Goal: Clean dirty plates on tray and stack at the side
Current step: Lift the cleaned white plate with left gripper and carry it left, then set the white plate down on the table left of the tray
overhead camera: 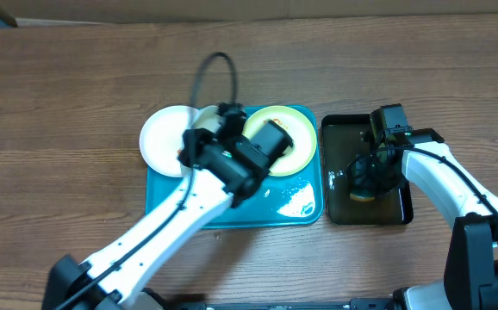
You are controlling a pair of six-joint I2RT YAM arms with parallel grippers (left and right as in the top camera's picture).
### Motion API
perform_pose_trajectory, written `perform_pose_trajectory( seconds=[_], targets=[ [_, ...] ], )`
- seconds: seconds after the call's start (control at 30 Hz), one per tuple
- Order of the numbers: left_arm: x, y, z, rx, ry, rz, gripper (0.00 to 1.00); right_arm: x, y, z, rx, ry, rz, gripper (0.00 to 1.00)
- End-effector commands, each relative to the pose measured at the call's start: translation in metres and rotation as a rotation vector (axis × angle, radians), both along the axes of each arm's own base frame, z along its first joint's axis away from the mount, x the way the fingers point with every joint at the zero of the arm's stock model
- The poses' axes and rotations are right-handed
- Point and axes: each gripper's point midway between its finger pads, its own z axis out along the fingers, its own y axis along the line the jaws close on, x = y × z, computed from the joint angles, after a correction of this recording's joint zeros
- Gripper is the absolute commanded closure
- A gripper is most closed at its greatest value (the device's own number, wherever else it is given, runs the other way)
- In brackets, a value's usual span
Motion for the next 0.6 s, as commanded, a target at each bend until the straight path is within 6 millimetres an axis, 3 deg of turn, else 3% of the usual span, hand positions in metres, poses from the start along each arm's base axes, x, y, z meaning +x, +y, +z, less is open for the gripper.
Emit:
perform_pose_trajectory(
  seconds=[0.0,0.2,0.57],
  targets=[
    [0.002,0.026,0.02,-0.327,-0.039,0.118,0.96,0.001,-0.002,0.001,-0.008,-0.009,-0.005,0.96],
    [0.003,0.102,-0.001,-0.626,0.015,0.371,0.96,0.001,-0.002,0.001,-0.008,-0.008,-0.006,0.96],
    [-0.002,0.243,-0.055,-0.957,-0.064,0.795,0.96,0.0,-0.002,0.001,-0.008,-0.004,-0.006,0.96]
  ],
)
